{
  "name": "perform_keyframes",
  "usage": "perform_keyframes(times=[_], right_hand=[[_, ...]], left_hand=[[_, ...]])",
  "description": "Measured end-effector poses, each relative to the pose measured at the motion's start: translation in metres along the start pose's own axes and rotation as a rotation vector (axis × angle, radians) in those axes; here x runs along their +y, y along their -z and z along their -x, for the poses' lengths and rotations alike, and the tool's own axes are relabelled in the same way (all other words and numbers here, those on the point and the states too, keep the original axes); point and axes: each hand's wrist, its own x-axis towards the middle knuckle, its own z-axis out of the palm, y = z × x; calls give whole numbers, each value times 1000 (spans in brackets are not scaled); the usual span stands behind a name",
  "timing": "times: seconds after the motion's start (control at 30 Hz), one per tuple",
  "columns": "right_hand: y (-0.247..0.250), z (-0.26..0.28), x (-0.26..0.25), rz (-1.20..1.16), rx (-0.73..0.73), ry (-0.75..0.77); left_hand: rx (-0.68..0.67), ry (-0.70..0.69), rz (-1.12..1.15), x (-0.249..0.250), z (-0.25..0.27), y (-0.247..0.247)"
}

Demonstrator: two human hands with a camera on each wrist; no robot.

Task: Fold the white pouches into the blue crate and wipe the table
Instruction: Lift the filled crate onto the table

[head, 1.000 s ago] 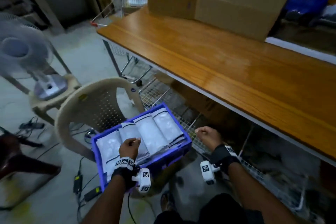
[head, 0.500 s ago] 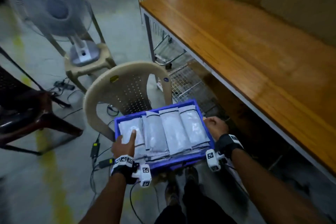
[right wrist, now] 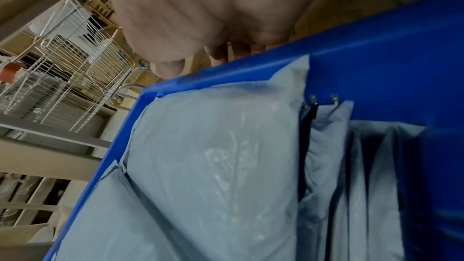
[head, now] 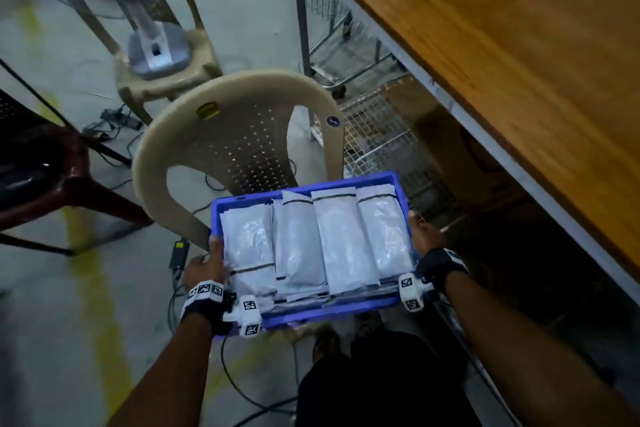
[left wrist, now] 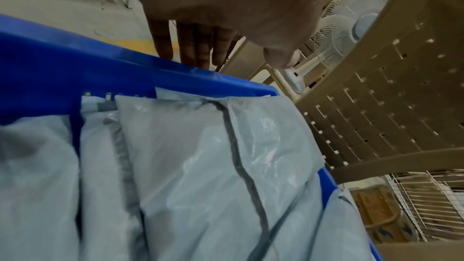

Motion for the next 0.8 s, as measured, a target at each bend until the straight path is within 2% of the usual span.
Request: perform_keyframes(times=[0.23, 0.33, 0.47, 0.53, 0.6, 0.67, 0.8], right_hand=[[-5, -6, -9, 1, -20, 15], [-7, -9, -11, -1, -19, 21], [-6, -10, -14, 41, -14, 5], [-6, -9, -15, 58, -4, 9], [-9, -9, -15, 79, 1, 24], [-12, -9, -15, 100, 8, 46], [-12, -3, -14, 96, 42, 66]], left_hand=[[-74, -28, -86, -5, -18, -9], [-33, -86, -104, -13, -27, -20], [51, -83, -42, -17, -30, -27], [15, -50, -14, -15, -29, -25], [-86, -24, -69, -13, -28, -22], [-157, -51, -141, -13, -31, -21], [-163, -78, -175, -13, -27, -18]])
